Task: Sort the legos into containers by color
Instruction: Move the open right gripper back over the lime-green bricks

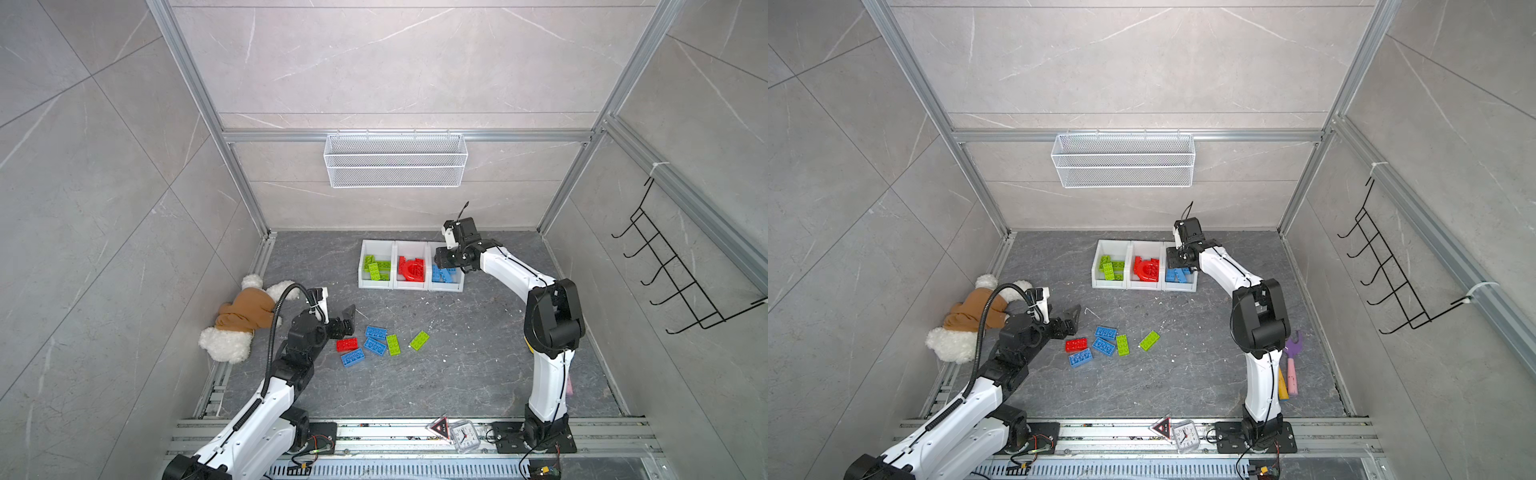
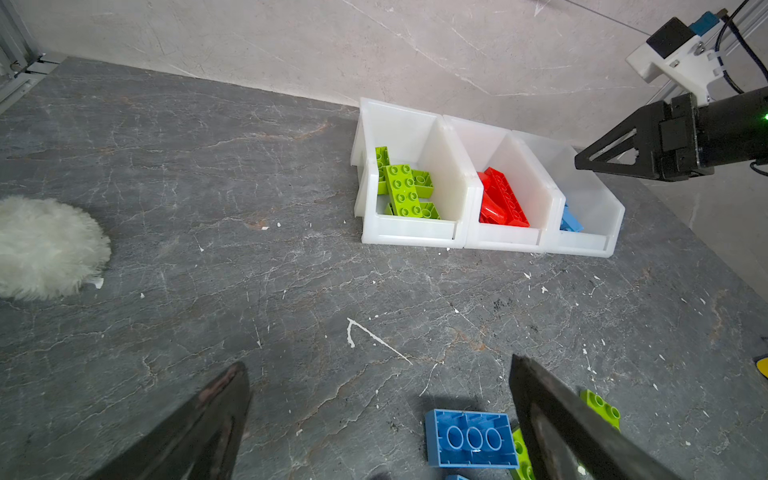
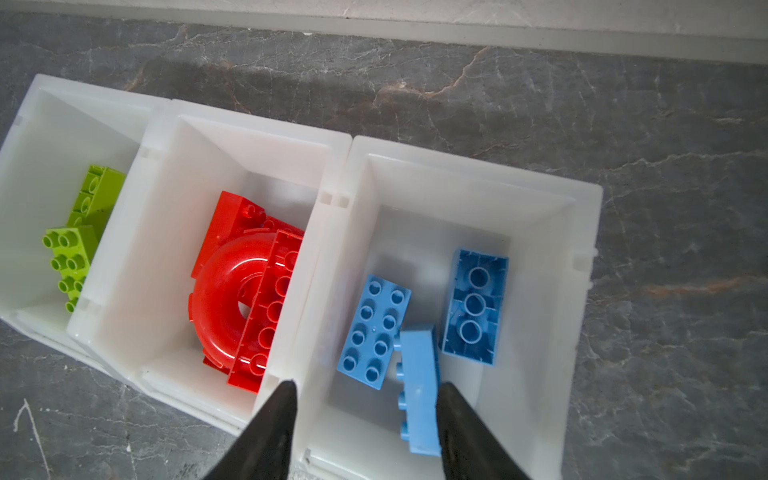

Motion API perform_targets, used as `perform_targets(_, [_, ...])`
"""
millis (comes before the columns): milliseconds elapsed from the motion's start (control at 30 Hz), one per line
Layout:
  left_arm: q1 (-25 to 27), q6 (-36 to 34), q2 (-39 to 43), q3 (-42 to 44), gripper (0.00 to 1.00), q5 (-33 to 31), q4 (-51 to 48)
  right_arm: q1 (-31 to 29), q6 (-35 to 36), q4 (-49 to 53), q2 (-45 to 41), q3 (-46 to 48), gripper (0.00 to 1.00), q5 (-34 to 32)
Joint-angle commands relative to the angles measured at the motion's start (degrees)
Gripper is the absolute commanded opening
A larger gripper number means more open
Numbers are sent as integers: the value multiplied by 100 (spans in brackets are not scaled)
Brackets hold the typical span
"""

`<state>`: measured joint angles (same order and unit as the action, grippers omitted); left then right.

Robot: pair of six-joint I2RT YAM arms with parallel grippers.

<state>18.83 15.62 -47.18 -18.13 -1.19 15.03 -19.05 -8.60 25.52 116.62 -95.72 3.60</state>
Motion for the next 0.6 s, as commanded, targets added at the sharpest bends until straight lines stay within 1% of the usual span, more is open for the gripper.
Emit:
perform_targets(0, [-11, 3, 48, -117, 100, 32, 160, -19, 28, 113, -463, 170, 62, 155])
perform_targets(67, [-11, 3, 60, -104, 100, 29, 170, -107, -9, 102, -825, 492, 66, 248])
perform_targets(200, [-11, 15, 35, -114, 100, 39, 180, -465, -177, -44, -1655, 1550, 72, 230])
perform_targets(300, [-11, 14, 16, -126, 100, 69, 185, -836, -461, -122, -2258, 2432, 73, 198])
perform_targets(433, [-11, 14, 24, -122, 100, 41, 179, -1453, -934, -311, -2879, 3537, 73, -105])
perform_targets(500, [-11, 25, 24, -121, 100, 58, 183, -1753, -1196, -369, -3059, 3906, 73, -274])
perform_targets(567, [-9, 26, 11, -119, 100, 60, 198, -1972, -1490, -486, -3200, 4208, 73, -291])
